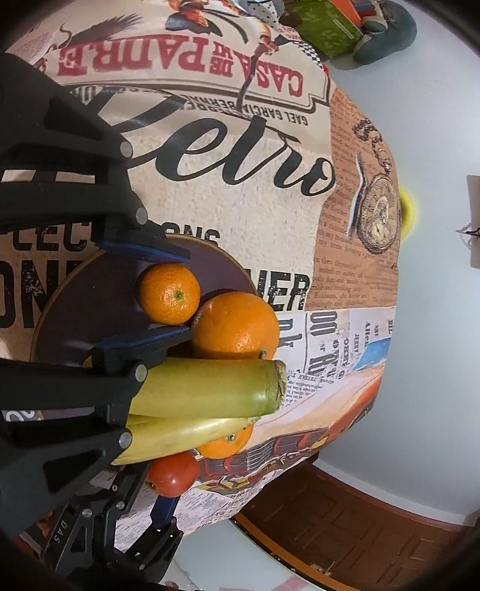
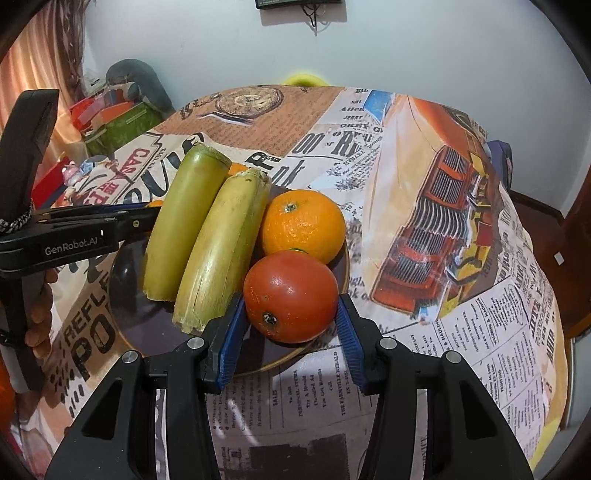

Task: Organize fruits
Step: 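Carry the tangerine and tomato to the grey plate and release them, then move both tools back toward the pomelo segment and remaining tangerine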

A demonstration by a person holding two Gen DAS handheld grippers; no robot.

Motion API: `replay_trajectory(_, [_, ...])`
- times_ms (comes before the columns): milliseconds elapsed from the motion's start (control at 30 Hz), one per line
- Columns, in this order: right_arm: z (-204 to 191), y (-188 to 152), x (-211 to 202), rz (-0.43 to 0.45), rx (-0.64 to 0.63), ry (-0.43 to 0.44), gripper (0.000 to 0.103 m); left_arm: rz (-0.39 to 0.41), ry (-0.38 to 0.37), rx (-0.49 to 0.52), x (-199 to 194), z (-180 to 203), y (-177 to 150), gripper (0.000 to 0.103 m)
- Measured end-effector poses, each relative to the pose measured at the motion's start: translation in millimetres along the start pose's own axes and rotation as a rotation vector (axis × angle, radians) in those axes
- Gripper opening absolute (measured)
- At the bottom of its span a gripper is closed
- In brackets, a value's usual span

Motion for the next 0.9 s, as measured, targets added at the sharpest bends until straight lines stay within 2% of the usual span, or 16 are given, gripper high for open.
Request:
replay_trajectory(33, [0, 0, -1, -0.001, -0.001, 0.0, 0.046, 0.006, 0.008, -0.005, -1, 0, 0, 0.044])
replay_trajectory(100, [0, 0, -1, -0.004, 0.0, -0.002, 0.046, 0.025, 0.022, -0.008, -3, 0, 1, 0.051])
replay_trajectory(233, [1, -1, -4, -0.004, 0.006, 0.005, 0.048, 0.035, 0.021, 0.005, -9, 2, 2, 0.052])
replay_trajectory(300, [2, -1, -6, 0.003, 0.011, 0.001, 0.054, 0.034, 0.017, 0.002, -12, 2, 2, 0.052])
replay_trajectory(567, [0, 1, -30, 0.024, 0.003, -0.015, 0.054, 0.046, 0.017, 0.01, -39, 4, -4, 0.052])
replay_trajectory(900, [-20, 1, -92, 0.106, -0.059, -0.06, 0.054, 0.13, 0.016, 0.064, -116, 25, -9, 0.052])
Point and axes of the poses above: each gripper's, at about its wrist camera, not at the fingertips, and x roughly the way its jaws point, z to its right, y to its top, the point moved 3 cm from there along x, roughly the way its jaws point, and after that the axes turned 2 degrees about z, right-handed, at the moved point
